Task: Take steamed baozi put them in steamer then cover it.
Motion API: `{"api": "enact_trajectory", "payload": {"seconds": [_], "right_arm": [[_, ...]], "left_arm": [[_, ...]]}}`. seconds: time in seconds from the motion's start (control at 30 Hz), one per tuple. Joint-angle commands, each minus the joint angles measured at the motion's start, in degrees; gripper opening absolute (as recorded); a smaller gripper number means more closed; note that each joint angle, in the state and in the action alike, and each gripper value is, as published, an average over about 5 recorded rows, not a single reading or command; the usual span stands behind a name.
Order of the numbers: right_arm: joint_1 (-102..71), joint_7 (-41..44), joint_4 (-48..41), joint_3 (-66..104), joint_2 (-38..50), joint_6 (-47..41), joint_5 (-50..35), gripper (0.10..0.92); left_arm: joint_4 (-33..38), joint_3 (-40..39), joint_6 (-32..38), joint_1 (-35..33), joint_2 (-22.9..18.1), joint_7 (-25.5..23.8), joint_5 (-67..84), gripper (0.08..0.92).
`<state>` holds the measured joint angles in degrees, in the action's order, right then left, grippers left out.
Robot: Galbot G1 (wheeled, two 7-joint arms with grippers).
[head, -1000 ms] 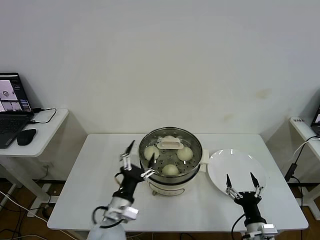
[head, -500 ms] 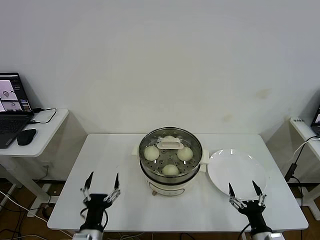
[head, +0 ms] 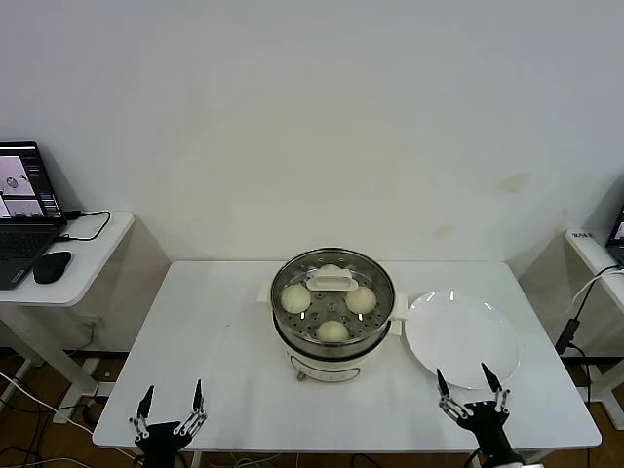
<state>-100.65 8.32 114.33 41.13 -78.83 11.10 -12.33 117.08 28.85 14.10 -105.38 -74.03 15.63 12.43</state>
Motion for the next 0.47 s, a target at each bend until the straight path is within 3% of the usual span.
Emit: {"api": "enact_trajectory", "payload": {"seconds": [0.03, 0.47], "right_arm": [[-1.79, 0.38, 0.52, -1.19, 0.59, -0.45, -1.94, 0.823], [-2.75, -1.17, 1.79, -2.15, 0.48, -2.86, -1.8, 0.823]], "left_arm": [[-1.15, 2.07, 0.68, -2.71, -0.76, -3.0, 2.59, 0.823], [-0.98, 1.22, -0.53, -2.68, -0.98, -4.56, 1.43, 0.823]]}}
